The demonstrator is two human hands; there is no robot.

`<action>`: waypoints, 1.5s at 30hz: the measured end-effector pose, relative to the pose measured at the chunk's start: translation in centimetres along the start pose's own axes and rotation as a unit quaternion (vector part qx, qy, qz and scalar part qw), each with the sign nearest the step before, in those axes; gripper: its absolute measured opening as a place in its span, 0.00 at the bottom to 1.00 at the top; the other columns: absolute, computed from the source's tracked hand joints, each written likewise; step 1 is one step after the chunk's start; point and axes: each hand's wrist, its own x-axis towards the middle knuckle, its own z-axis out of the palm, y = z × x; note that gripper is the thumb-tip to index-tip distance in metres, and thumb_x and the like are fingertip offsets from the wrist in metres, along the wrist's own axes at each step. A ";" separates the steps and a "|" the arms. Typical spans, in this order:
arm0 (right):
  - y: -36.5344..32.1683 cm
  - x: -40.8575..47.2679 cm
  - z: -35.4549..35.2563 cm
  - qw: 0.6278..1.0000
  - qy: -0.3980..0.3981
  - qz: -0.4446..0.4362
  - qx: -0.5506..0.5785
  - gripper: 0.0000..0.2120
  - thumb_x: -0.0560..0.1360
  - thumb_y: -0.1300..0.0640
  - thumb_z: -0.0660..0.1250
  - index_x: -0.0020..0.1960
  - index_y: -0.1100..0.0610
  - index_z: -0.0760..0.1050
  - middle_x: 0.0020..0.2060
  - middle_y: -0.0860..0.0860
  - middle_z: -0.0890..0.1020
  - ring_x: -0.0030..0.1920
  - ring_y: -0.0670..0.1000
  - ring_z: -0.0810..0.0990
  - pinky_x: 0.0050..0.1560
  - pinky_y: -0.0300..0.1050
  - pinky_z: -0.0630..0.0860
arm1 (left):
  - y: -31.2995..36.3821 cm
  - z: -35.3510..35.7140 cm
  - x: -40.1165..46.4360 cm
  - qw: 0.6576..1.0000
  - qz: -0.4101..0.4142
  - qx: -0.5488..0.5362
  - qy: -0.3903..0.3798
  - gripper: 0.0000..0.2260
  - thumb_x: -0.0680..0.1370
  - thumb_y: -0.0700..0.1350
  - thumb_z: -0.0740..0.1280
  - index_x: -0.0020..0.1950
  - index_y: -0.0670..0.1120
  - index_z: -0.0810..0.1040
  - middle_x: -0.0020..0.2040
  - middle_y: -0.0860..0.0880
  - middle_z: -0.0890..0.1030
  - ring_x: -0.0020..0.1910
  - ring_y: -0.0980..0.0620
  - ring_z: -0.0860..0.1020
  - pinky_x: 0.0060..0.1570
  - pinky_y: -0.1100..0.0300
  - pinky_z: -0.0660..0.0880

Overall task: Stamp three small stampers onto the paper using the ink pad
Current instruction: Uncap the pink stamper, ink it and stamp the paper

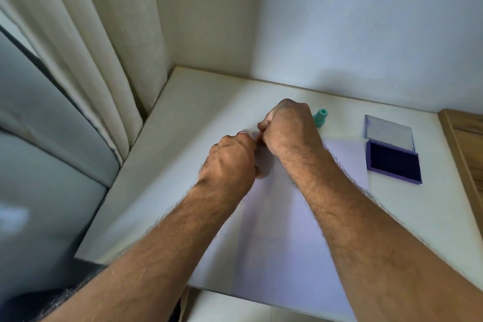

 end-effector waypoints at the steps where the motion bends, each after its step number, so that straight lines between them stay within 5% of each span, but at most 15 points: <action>1: -0.1 -0.2 0.1 1.000 0.017 -0.006 -0.001 0.06 0.70 0.59 0.75 0.46 0.56 0.83 0.43 0.52 0.84 0.43 0.54 0.82 0.48 0.43 0.80 | 0.0 -0.1 0.0 1.000 -0.003 0.003 0.001 0.11 0.76 0.47 0.63 0.58 0.52 0.76 0.45 0.49 0.76 0.43 0.48 0.72 0.40 0.58 0.68; 4: -0.2 -0.5 0.3 0.999 0.034 -0.010 -0.010 0.06 0.70 0.60 0.75 0.47 0.56 0.83 0.42 0.53 0.83 0.44 0.55 0.83 0.49 0.46 0.82 | 0.2 -0.3 0.0 1.000 -0.012 0.005 -0.006 0.10 0.77 0.47 0.62 0.58 0.51 0.75 0.46 0.48 0.77 0.44 0.47 0.74 0.40 0.57 0.70; 9: 0.2 -0.9 -0.1 0.999 -0.014 0.018 0.039 0.07 0.74 0.57 0.72 0.51 0.54 0.83 0.49 0.52 0.84 0.46 0.53 0.82 0.52 0.39 0.77 | 1.1 -1.6 -0.7 0.999 -0.022 0.003 -0.038 0.14 0.75 0.48 0.66 0.60 0.49 0.73 0.52 0.46 0.79 0.51 0.46 0.77 0.47 0.55 0.77; 14: 1.7 -2.6 -0.2 0.976 0.044 0.004 0.215 0.09 0.70 0.62 0.73 0.50 0.56 0.85 0.48 0.52 0.86 0.48 0.50 0.84 0.56 0.41 0.79 | 1.6 -2.0 -1.4 0.998 -0.048 -0.024 -0.035 0.18 0.74 0.47 0.70 0.64 0.49 0.74 0.59 0.45 0.77 0.58 0.44 0.76 0.52 0.53 0.78; 17: 3.0 -3.7 -2.0 0.910 0.056 0.033 0.409 0.14 0.62 0.60 0.80 0.47 0.56 0.85 0.41 0.51 0.88 0.44 0.49 0.86 0.53 0.45 0.81 | 1.2 -2.4 -1.5 0.990 -0.058 -0.118 -0.048 0.21 0.72 0.45 0.74 0.65 0.52 0.77 0.51 0.54 0.81 0.54 0.50 0.78 0.48 0.60 0.76; 19: 4.2 -4.6 -3.1 0.849 0.041 0.057 0.525 0.15 0.63 0.61 0.80 0.48 0.58 0.83 0.40 0.53 0.88 0.43 0.51 0.87 0.50 0.47 0.83 | 0.9 -2.7 -1.6 0.976 -0.070 -0.201 -0.042 0.15 0.69 0.43 0.76 0.55 0.52 0.82 0.39 0.58 0.82 0.44 0.55 0.80 0.38 0.67 0.73; 22: 5.9 -6.3 -4.1 0.762 0.003 0.113 0.637 0.11 0.69 0.67 0.76 0.51 0.63 0.81 0.41 0.57 0.87 0.45 0.53 0.87 0.47 0.46 0.83 | 0.8 -3.5 -1.6 0.957 -0.082 -0.277 -0.007 0.10 0.64 0.43 0.80 0.39 0.53 0.82 0.37 0.56 0.83 0.38 0.56 0.81 0.31 0.70 0.70; 29: 8.2 -8.3 -2.9 0.690 -0.065 0.185 0.697 0.10 0.72 0.69 0.72 0.53 0.65 0.80 0.44 0.59 0.87 0.44 0.53 0.87 0.40 0.43 0.84 | 0.7 -4.3 -0.2 0.955 -0.073 -0.287 0.029 0.11 0.63 0.42 0.81 0.38 0.51 0.82 0.37 0.53 0.83 0.36 0.56 0.82 0.25 0.73 0.69; 37: 8.1 -6.3 -2.5 0.674 -0.082 0.190 0.709 0.10 0.72 0.70 0.71 0.53 0.66 0.79 0.44 0.60 0.87 0.43 0.53 0.87 0.39 0.43 0.84 | -0.7 -6.2 2.5 0.992 -0.093 -0.078 0.037 0.24 0.66 0.47 0.80 0.61 0.51 0.80 0.61 0.47 0.77 0.55 0.48 0.78 0.53 0.58 0.75; 45: 7.4 -5.5 -3.4 0.650 -0.123 0.170 0.731 0.08 0.72 0.69 0.71 0.51 0.64 0.80 0.42 0.58 0.87 0.42 0.51 0.87 0.38 0.42 0.83 | -1.1 -4.4 2.5 0.995 -0.062 -0.077 0.007 0.20 0.69 0.50 0.78 0.60 0.56 0.81 0.55 0.50 0.81 0.53 0.51 0.79 0.47 0.63 0.71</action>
